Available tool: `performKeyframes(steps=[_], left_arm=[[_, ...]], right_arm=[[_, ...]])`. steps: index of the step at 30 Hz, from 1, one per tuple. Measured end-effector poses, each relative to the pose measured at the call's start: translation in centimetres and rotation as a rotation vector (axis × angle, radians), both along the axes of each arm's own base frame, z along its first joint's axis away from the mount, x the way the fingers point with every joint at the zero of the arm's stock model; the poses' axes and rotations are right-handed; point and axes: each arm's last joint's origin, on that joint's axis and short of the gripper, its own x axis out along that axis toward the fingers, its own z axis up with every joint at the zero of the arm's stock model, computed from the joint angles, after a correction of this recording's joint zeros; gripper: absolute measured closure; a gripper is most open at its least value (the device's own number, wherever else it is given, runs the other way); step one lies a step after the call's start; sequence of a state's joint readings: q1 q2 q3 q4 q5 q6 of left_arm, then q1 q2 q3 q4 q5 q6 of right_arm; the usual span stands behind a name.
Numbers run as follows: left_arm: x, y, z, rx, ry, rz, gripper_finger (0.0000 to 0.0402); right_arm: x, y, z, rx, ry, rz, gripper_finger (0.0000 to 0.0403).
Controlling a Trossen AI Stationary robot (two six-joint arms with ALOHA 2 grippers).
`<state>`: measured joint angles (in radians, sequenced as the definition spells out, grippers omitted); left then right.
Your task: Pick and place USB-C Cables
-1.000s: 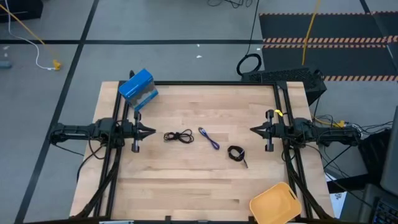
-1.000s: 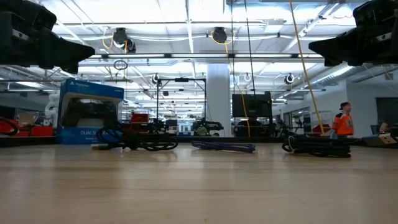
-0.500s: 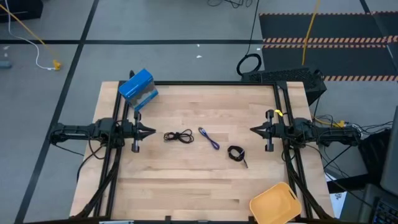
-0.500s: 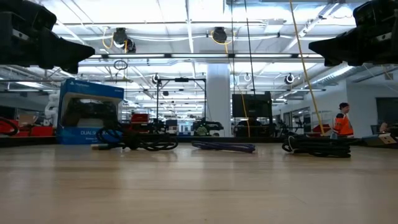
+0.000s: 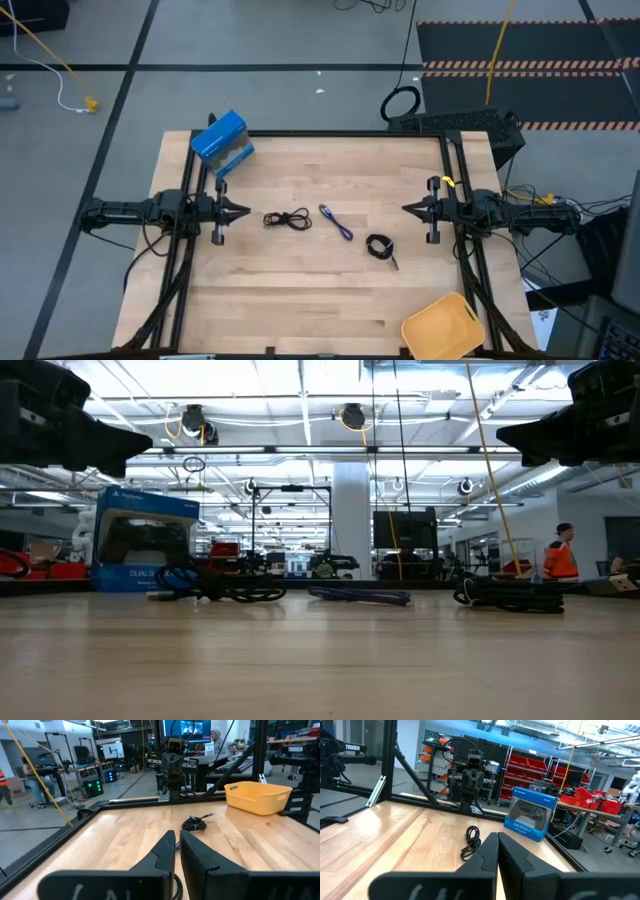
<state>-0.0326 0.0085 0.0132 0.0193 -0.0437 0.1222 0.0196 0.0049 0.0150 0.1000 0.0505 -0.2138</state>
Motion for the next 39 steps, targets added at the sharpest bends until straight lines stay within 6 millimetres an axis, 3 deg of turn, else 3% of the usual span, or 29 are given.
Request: performKeyframes(steps=[23,39], left_arm=[[0.0,0.0,0.0,-0.001,0.0,0.0,0.0371],[-0.05,0.0,0.83,-0.106,-0.089,-0.006,0.0371]], right_arm=[[0.0,0.0,0.0,0.0,0.0,0.0,0.0403],[0.0,0.0,0.0,0.0,0.0,0.0,0.0403]])
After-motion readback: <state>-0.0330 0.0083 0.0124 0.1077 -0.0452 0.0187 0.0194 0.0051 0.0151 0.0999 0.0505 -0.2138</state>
